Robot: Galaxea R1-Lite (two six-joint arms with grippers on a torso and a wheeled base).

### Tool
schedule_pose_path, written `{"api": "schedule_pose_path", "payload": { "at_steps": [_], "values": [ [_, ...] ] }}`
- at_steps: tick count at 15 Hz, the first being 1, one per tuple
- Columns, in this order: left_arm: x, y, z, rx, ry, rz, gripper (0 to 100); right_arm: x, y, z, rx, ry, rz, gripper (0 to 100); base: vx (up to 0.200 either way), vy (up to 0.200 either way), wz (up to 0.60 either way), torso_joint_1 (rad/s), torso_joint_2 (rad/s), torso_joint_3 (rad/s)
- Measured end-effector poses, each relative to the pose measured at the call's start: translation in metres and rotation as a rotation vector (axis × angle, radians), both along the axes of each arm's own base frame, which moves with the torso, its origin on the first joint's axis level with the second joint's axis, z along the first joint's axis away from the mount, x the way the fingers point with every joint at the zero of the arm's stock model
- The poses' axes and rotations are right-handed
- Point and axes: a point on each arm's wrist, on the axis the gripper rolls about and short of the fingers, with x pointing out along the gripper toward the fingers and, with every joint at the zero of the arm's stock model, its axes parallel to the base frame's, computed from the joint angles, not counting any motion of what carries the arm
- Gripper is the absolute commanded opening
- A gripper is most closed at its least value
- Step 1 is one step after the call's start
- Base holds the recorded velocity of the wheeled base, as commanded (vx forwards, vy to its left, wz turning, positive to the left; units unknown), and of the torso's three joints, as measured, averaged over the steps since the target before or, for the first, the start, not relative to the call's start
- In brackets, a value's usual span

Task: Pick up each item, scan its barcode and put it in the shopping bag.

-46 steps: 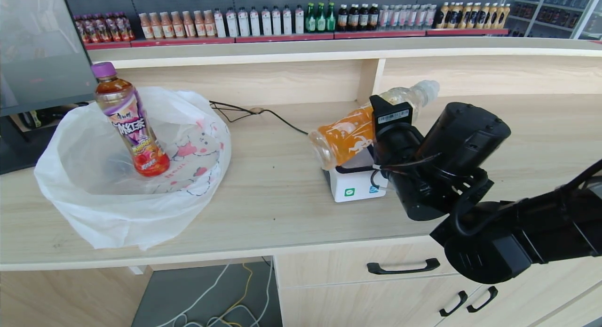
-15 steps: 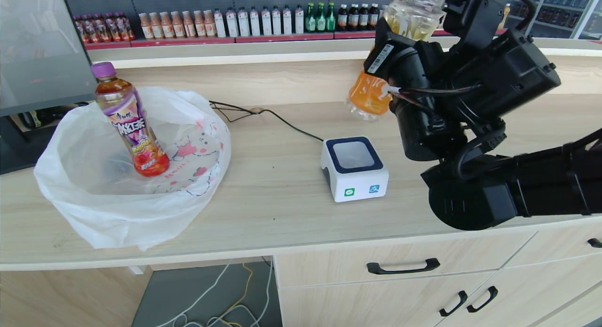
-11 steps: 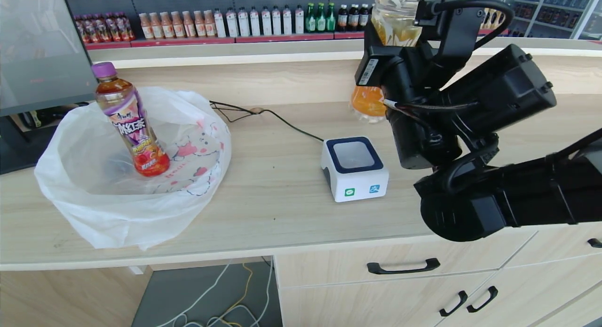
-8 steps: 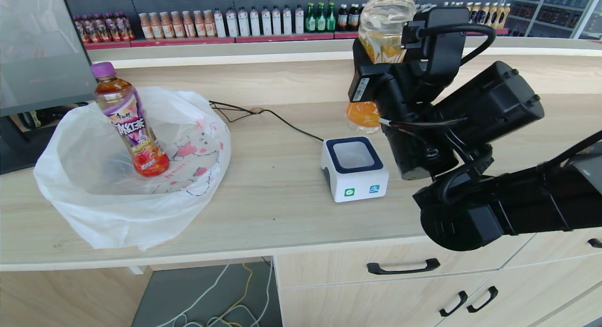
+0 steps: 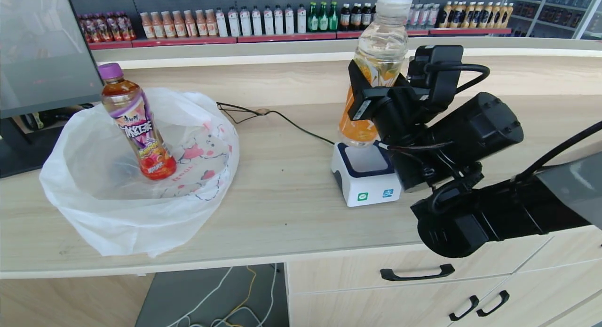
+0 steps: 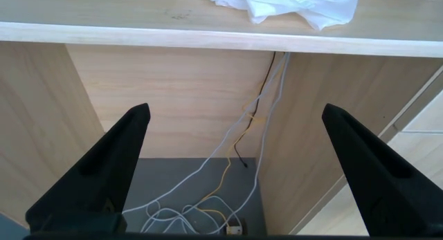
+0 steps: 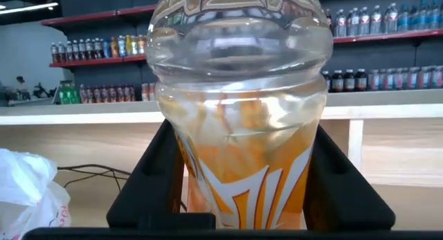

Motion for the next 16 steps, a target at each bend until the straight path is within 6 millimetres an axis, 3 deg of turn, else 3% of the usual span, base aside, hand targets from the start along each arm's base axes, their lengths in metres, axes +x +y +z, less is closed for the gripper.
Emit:
{"api": "schedule_pose_path", "payload": {
  "at_steps": [11,16],
  "values": [
    [0.0,0.0,0.0,-0.001,0.0,0.001,100,-0.002,0.002,-0.002,0.03,0.013,0.037,0,0.0,0.2,0.0,0.003,0.0,0.001],
    [0.0,0.0,0.0,0.002,0.0,0.001,100,-0.013,0.016,0.0,0.017,0.008,0.056,0,0.0,0.0,0.0,0.0,0.0,0.0]
  ]
}}
